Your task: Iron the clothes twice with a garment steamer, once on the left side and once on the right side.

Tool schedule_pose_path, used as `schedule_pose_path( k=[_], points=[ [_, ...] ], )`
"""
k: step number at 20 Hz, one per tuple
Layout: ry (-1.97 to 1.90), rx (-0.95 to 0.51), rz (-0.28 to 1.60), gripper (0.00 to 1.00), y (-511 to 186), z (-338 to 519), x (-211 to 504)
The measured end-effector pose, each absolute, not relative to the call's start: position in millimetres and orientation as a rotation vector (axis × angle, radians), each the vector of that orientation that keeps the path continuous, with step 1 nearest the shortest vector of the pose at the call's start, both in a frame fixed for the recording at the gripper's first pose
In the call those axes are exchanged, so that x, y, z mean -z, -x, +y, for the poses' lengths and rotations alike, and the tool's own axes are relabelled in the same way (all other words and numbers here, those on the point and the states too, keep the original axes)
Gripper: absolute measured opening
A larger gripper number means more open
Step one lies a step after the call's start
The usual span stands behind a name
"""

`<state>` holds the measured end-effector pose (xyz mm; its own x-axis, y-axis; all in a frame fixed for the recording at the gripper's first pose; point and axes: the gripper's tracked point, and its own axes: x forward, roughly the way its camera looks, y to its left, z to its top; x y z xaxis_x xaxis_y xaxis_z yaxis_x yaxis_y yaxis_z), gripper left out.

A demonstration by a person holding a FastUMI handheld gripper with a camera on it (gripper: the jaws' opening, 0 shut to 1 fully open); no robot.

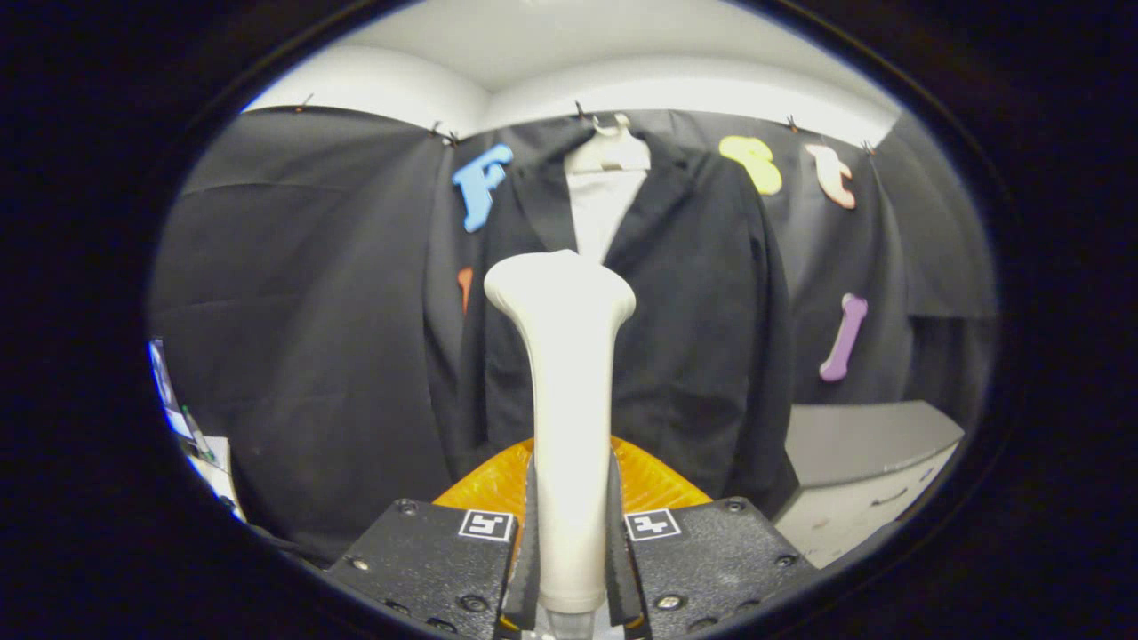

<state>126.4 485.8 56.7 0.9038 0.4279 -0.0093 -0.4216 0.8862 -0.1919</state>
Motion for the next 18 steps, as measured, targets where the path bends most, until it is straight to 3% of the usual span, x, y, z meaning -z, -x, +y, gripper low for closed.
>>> schedule_pose_path(
  k=[12,18],
  points=[
    [0.178,-0.490,-0.466,0.33,-190.5,585.2,-205.1],
    [0.178,-0.423,-0.521,0.33,-231.4,596.5,-219.8]
  ],
)
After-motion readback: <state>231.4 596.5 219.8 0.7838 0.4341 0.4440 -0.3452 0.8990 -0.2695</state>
